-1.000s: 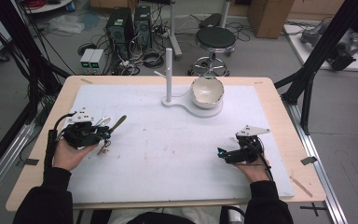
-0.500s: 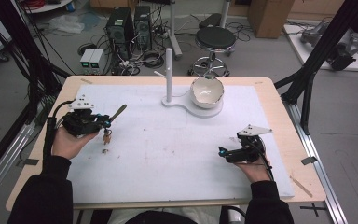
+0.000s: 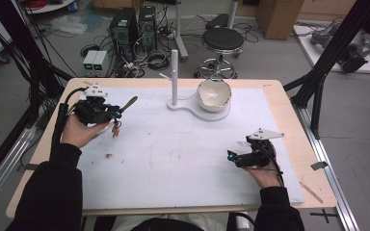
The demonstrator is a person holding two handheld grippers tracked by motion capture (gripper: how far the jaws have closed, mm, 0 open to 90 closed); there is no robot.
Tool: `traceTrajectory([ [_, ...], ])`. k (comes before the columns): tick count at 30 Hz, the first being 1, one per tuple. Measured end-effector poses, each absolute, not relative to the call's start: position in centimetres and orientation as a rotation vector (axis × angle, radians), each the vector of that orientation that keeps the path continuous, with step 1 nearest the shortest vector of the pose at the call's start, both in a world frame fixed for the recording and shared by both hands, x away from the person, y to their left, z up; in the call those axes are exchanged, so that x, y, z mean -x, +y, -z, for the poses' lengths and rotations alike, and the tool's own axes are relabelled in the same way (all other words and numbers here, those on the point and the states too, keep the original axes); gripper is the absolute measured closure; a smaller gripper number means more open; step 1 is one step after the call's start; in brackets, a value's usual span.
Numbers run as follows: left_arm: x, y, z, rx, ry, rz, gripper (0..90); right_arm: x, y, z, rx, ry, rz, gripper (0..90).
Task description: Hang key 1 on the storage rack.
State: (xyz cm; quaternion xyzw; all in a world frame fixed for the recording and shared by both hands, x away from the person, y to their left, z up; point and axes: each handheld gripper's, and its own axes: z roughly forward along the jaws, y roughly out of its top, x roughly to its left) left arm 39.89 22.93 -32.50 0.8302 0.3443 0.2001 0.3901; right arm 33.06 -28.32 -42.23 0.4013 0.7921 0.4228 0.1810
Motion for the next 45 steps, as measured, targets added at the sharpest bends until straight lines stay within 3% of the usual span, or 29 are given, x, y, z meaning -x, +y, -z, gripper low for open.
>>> traceTrajectory([
  [17,-43.2,22.7,29.1,-2.049,0.904,-0.584,76.2,-33.0,-28.8,42.1,-1.15,2.229,-1.207,0.6],
  [45,-48.3,18.0,28.3,-2.059,0.868,-0.585,76.3,-32.7,-28.9,42.0,-1.148,2.215,-1.207,0.6],
])
